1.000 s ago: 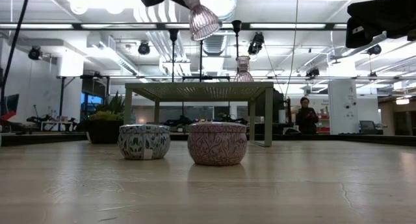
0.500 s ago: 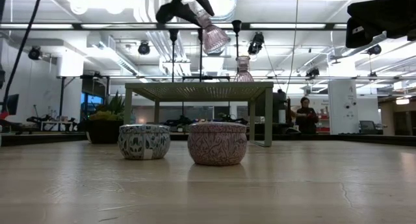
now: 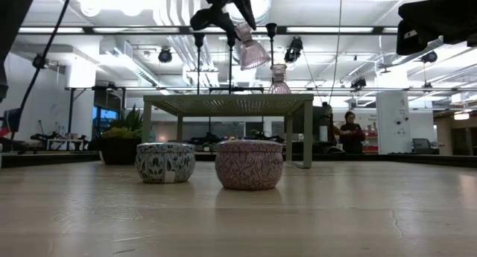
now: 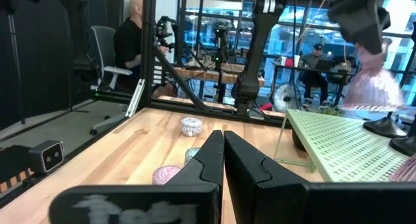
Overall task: Pick & Place candle stick holders
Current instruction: Put the left transparent pink candle holder on the shelf aligned with the black candle holder
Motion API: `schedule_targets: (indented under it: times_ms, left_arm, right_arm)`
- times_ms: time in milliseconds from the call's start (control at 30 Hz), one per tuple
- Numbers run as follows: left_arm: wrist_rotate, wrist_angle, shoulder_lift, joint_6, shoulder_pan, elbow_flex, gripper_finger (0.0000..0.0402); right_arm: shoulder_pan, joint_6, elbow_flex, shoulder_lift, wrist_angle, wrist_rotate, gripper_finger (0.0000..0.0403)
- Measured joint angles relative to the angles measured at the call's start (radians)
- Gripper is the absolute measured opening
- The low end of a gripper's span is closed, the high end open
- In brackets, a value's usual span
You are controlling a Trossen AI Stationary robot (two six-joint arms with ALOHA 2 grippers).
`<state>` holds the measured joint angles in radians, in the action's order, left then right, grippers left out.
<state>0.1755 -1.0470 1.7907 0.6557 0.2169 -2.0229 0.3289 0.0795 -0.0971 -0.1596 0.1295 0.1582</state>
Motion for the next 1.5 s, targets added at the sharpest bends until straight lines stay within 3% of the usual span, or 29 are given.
schedule_targets:
  times_ms: [167,833,1500]
  left_arm:
    - [0.029,-0.06,0.053,0.01,0.005,-0.045,0.0182]
    - [0.103,-0.088,0.149,-0.008,0.028,-0.034,0.0182]
    - [0.147,-0.096,0.154,-0.017,0.048,-0.034,0.0191]
  right_arm:
    - [0.0,0.0,0.0,0.0,0.0,0.0,0.0008]
    - [0.0,0.001,0.0,0.0,0.0,0.0,0.0008]
    - [0.0,0.002,0.0,0.0,0.0,0.0,0.0008]
